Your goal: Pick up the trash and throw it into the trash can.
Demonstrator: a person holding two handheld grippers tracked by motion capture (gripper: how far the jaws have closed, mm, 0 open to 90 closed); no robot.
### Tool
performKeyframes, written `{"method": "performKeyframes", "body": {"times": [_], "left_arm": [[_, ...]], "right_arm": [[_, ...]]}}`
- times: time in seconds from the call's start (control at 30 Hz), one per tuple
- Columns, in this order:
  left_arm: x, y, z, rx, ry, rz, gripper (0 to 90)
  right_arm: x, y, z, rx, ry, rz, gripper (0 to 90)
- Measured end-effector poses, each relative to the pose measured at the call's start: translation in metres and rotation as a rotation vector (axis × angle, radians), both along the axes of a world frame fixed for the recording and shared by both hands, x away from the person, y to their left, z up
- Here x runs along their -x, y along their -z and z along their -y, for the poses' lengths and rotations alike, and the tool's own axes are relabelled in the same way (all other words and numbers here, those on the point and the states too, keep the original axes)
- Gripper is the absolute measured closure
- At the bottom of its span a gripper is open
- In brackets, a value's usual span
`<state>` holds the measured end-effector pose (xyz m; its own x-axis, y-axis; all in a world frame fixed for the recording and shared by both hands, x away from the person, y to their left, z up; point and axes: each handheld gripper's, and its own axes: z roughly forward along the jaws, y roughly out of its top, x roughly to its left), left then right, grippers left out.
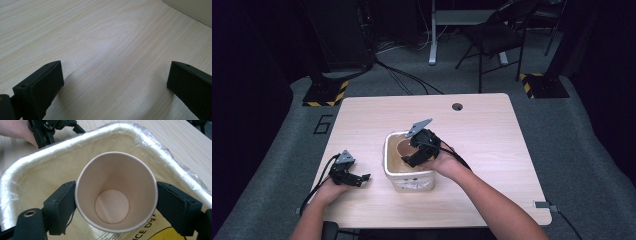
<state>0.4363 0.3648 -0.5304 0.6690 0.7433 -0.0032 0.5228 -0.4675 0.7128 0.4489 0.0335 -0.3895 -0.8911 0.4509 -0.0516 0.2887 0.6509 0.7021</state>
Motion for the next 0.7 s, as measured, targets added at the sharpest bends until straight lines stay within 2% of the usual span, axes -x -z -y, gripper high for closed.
{"method": "performKeyframes", "body": {"times": [0.17, 0.3, 0.6, 0.7], "left_arm": [[0.0, 0.0, 0.0, 0.0, 0.0, 0.0, 0.6], [-0.0003, 0.0001, 0.0, 0.001, 0.001, 0.0, 0.5], [-0.0006, 0.0001, 0.0, 0.0, 0.0, 0.001, 0.5], [-0.0006, 0.0001, 0.0001, 0.001, -0.001, 0.001, 0.5]], "right_arm": [[-0.0009, 0.0045, -0.004, 0.028, 0.019, 0.006, 17.4], [-0.0013, 0.007, -0.0048, 0.026, 0.009, 0.019, 18.5], [-0.0006, 0.0065, -0.0044, 0.016, -0.005, 0.004, 16.7], [-0.0001, 0.0048, -0.003, 0.01, -0.014, 0.018, 16.7]]}}
